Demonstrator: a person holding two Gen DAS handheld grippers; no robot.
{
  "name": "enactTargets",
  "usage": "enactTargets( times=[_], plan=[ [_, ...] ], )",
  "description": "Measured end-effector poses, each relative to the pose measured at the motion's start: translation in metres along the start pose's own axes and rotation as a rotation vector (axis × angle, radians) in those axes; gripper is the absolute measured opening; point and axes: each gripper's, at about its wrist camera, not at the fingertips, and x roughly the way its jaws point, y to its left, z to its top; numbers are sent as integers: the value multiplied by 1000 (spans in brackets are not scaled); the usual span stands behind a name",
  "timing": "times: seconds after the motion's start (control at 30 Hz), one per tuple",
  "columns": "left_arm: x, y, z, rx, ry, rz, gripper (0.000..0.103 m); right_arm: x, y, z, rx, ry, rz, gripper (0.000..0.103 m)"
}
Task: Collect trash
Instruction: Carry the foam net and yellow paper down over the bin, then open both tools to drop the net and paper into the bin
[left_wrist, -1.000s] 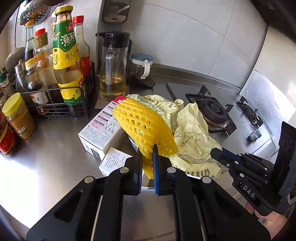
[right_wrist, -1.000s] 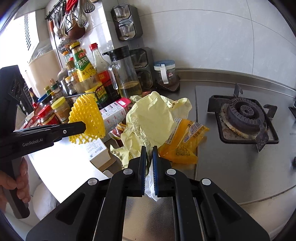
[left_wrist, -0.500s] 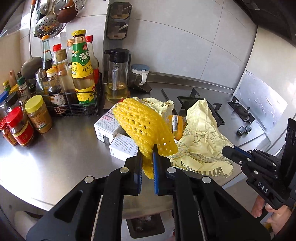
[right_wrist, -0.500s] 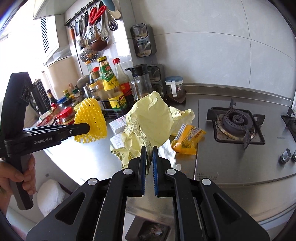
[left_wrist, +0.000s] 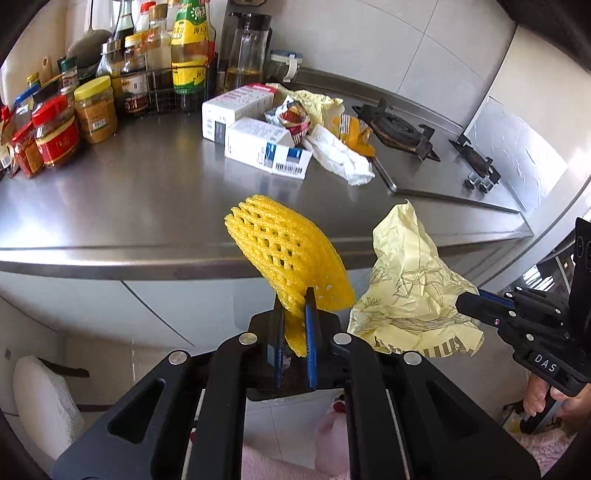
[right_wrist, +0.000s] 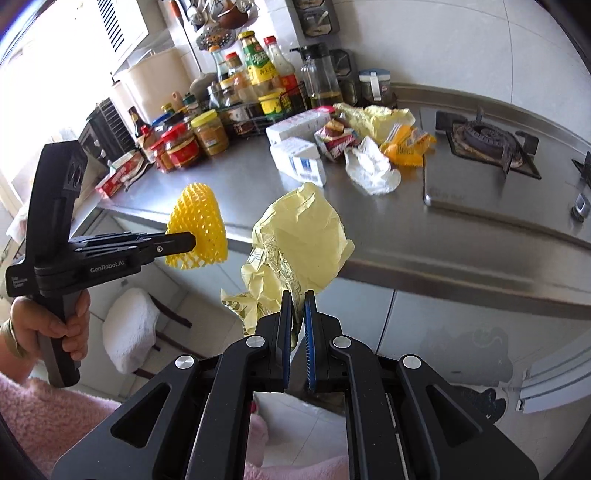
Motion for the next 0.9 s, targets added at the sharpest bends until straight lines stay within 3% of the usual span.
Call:
enactTargets(
  times=[0.3,0.43,0.7,0.9],
  plan=[
    [78,4,-51,-13,170,-11,8,81,-21,-69,56,228,-37,8],
    [126,9,-72,-26,225,4,8,133,-44,-100,171,311,-68,8],
    [225,26,-110,-98,357,-3,8,218,-65,-145,247,404,-95,8],
    [279,48,-124,-146,405,-24,8,275,-82,-167,282,458,-129,8]
  ],
)
